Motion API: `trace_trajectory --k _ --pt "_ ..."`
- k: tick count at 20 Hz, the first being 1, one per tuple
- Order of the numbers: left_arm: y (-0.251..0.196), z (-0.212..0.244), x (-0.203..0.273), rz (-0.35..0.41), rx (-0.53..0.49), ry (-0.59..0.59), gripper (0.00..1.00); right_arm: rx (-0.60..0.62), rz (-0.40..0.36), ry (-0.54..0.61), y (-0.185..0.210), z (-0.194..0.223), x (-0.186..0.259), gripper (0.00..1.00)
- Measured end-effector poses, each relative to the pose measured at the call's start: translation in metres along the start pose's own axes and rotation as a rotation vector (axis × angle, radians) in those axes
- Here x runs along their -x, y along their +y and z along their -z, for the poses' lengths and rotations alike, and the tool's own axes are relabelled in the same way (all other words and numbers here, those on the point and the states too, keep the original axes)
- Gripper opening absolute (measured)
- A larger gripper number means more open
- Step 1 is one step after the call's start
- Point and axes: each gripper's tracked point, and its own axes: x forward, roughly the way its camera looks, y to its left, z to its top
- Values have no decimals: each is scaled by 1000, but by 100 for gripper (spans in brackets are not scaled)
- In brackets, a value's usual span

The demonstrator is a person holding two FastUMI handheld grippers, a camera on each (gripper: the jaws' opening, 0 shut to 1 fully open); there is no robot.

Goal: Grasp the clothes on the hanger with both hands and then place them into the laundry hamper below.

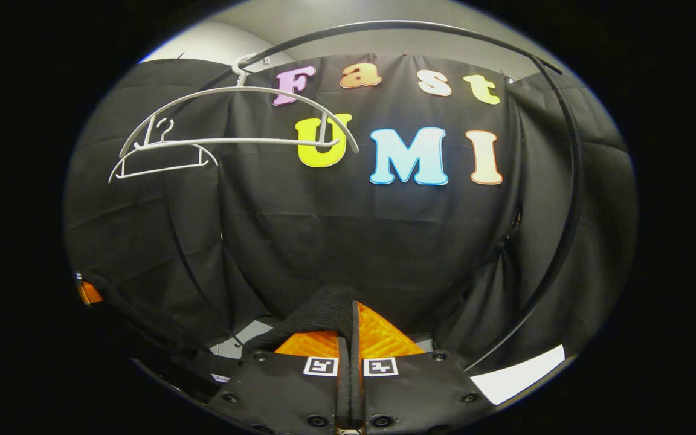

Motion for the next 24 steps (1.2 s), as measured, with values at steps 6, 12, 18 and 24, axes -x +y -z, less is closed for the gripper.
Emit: trace_trajectory --k 6,12,18,24 --pt "-41 34 -13 129 -19 64 3 -43 36 54 6 33 24 2" --pt "-70 70 -46 189 -77 160 4 -130 56 169 8 76 11 5" --pt "-81 119 -60 216 -66 270 4 -178 79 331 10 131 1 2" --pt "-84 125 -67 210 -72 358 5 -158 55 460 23 171 -25 2"
